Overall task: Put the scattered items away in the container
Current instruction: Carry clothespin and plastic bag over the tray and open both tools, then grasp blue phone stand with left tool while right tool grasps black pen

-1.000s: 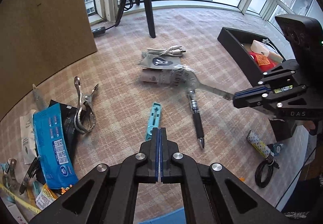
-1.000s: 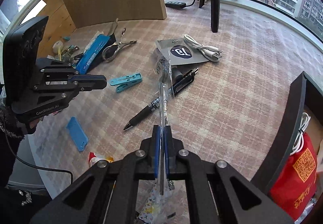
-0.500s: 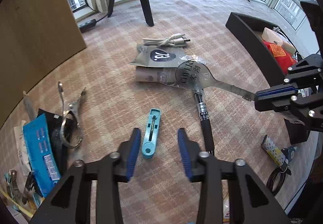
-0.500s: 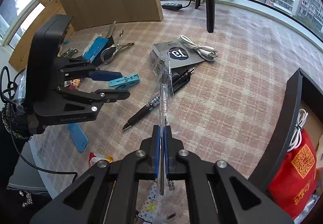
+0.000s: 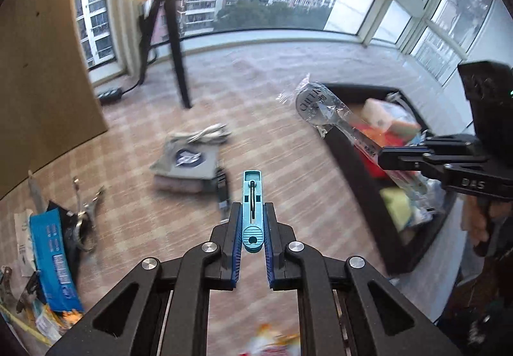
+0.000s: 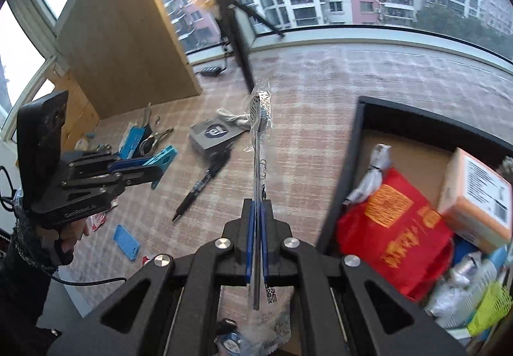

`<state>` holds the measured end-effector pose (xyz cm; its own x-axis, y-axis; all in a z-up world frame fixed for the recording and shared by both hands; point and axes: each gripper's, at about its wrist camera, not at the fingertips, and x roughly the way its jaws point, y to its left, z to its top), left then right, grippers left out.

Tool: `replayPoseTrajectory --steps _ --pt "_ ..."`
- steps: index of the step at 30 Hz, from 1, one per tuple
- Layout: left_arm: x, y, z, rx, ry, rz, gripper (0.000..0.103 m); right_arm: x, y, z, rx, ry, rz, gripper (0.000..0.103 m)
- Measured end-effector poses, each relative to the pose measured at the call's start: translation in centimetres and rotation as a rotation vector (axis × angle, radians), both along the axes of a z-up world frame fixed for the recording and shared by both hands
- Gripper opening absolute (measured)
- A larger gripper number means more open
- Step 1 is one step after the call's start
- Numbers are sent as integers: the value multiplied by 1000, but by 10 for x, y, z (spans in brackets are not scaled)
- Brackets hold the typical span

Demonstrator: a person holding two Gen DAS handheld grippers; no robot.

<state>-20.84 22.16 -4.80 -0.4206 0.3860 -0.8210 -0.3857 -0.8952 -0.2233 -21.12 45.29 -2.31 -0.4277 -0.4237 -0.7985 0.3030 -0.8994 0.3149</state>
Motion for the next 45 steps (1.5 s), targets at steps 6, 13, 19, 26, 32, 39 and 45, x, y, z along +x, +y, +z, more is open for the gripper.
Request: replayPoseTrajectory --steps 6,13,19,26,32,39,45 --pt "13 79 22 112 12 -92 11 33 103 17 32 45 -264 4" --pt "37 175 34 125 23 -268 11 65 187 19 50 52 -487 4" --pt "48 221 37 61 37 -332 73 75 220 18 69 69 -591 19" --pt "50 208 31 28 56 -274 66 73 212 26 94 110 -590 55" --pt "51 146 30 3 66 -194 66 65 174 28 76 119 -459 55" --pt "61 23 29 -97 92 -75 63 39 94 22 4 43 -223 55" --pt "87 -68 -2 -288 24 -58 61 9 -16 -3 38 -52 7 55"
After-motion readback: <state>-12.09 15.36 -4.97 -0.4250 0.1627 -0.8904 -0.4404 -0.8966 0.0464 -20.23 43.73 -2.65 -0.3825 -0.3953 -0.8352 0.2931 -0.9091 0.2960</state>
